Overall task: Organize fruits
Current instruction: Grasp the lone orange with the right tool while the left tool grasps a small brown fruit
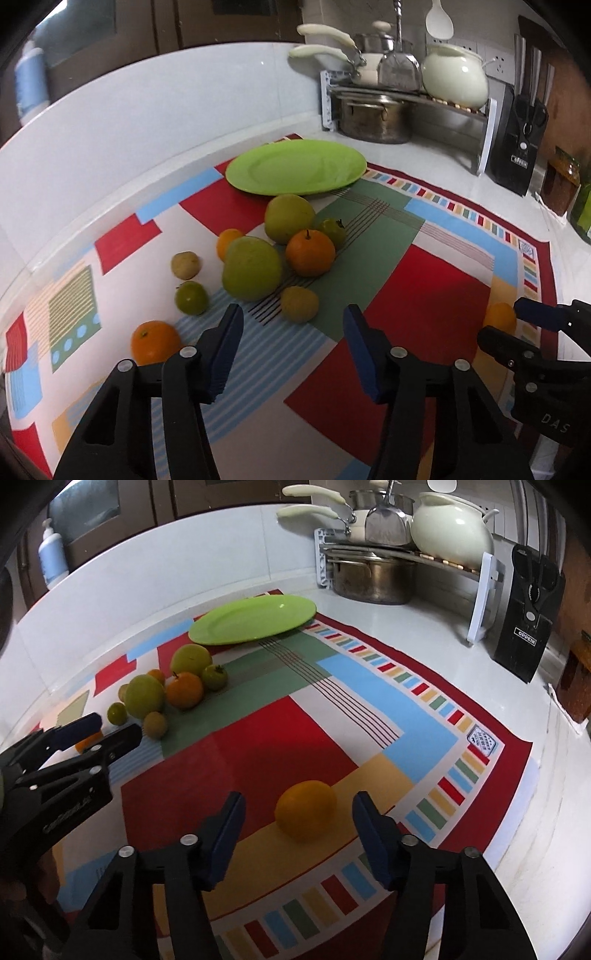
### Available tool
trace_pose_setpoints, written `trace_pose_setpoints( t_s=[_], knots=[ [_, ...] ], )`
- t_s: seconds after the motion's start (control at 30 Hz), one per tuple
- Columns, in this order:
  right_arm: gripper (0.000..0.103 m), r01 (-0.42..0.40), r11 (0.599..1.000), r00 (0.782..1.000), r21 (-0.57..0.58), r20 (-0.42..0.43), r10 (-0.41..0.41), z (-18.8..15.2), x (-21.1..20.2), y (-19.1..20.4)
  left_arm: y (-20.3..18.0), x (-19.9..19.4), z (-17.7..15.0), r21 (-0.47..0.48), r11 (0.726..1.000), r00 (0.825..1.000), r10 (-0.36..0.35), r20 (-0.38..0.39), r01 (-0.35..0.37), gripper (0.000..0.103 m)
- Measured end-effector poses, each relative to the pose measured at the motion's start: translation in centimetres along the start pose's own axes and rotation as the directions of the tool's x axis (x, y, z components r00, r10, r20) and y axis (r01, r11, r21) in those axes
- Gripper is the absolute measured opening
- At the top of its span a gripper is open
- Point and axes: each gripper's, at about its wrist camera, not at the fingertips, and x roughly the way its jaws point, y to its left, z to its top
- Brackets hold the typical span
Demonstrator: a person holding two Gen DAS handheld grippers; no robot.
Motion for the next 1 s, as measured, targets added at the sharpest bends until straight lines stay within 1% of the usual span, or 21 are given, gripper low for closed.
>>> trace_pose_setpoints(
  t_s=[0.1,0.2,0.3,0.4,0.47,0.57,0.73,0.83,1.0],
  knots=[
    [0.051,0.007,1.0,1.0,0.001,-0.008,-0.007,0.1,0.4,0.2,0.1,1.2,0.1,0.015,1.0,1.0,-0.007,-0.019,0.007,0.049],
    [0.044,0.016,1.0,1.0,-0.001,-0.017,-0.016,0.2,0.9,0.3,0.2,2.0,0.2,0.022,1.0,0.999,-0.012,-0.038,0.013,0.043],
    [0.036,0.024,1.0,1.0,-0.008,-0.016,-0.024,0.4,1.0,0.4,0.1,2.7,0.4,0.03,0.999,0.999,-0.024,-0.049,0.026,0.041],
    [0.036,0.023,0.999,1.0,-0.022,-0.012,-0.023,0.7,1.2,0.6,0.0,3.4,0.6,0.036,0.999,0.997,-0.036,-0.065,0.038,0.036],
    [0.036,0.017,1.0,1.0,-0.02,-0.014,-0.017,0.9,1.4,0.6,0.0,3.8,0.7,0.035,0.998,0.996,-0.049,-0.074,0.051,0.035],
    [0.036,0.01,1.0,1.0,-0.019,-0.009,-0.01,1.2,1.4,0.8,0.0,4.2,0.8,0.033,0.997,0.994,-0.064,-0.087,0.067,0.028],
    [0.036,0.005,1.0,1.0,-0.028,0.007,-0.004,1.6,1.2,1.1,0.2,4.1,0.8,0.024,0.996,0.993,-0.083,-0.08,0.085,0.028],
    [0.036,-0.003,0.999,1.0,-0.037,0.017,0.004,1.8,1.0,1.2,0.1,3.5,0.7,0.03,0.996,0.995,-0.08,-0.063,0.082,0.028],
    [0.036,-0.033,0.998,0.998,-0.059,0.043,0.036,2.3,0.3,1.3,0.2,2.1,1.0,0.009,0.997,0.996,-0.081,-0.045,0.081,0.028]
  ],
)
